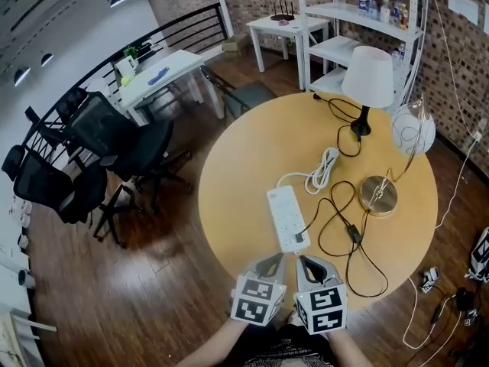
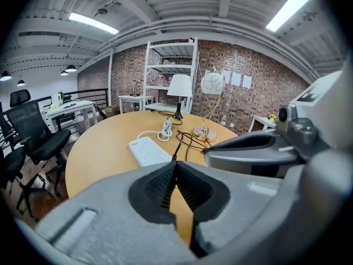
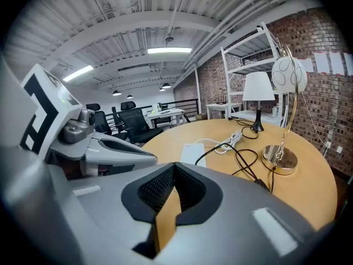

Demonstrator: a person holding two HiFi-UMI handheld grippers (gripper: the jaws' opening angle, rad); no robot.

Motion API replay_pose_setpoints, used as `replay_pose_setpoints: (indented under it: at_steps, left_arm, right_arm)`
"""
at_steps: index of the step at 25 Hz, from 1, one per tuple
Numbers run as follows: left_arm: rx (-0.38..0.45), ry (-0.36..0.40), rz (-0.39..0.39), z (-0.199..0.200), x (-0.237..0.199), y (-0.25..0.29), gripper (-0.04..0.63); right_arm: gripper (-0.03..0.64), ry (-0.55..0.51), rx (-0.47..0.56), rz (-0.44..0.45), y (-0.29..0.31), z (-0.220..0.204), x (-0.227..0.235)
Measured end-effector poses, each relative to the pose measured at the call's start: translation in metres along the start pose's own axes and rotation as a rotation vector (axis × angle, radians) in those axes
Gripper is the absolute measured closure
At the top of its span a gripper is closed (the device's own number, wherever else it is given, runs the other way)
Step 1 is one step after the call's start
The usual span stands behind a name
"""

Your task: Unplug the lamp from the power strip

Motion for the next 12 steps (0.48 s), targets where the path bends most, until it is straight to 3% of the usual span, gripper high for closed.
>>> replay_pose_setpoints:
  at_steps: [6,9,12]
  left_arm:
    - [-0.019,0.035,-0.036,0.000,-0.021,0.027,0.592]
    - [0.010,0.040,-0.097,0.007,-0.031,0.042,0.592]
    - [-0.029,0.089,-0.161,0.006,-0.043,0.062,0.592]
  right_arm:
    - [0.599,0.016,-0.050,-0.025,0.029,-0.007,0.014]
    - [0.588,0.027,-0.080,-0.057,0.045,-0.013,0.021]
    - [0.581,0.043,-0.105,-0.102,0.059,-0.015,0.026]
Point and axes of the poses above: the fingertips, and each gripper's own axes: y forward along the fingers, x to its right, z out of its top, the point moved 5 cm from there along -y, backward along the fingers, and after that the axes turned 3 degrees about -x, right-handed, at the moved point
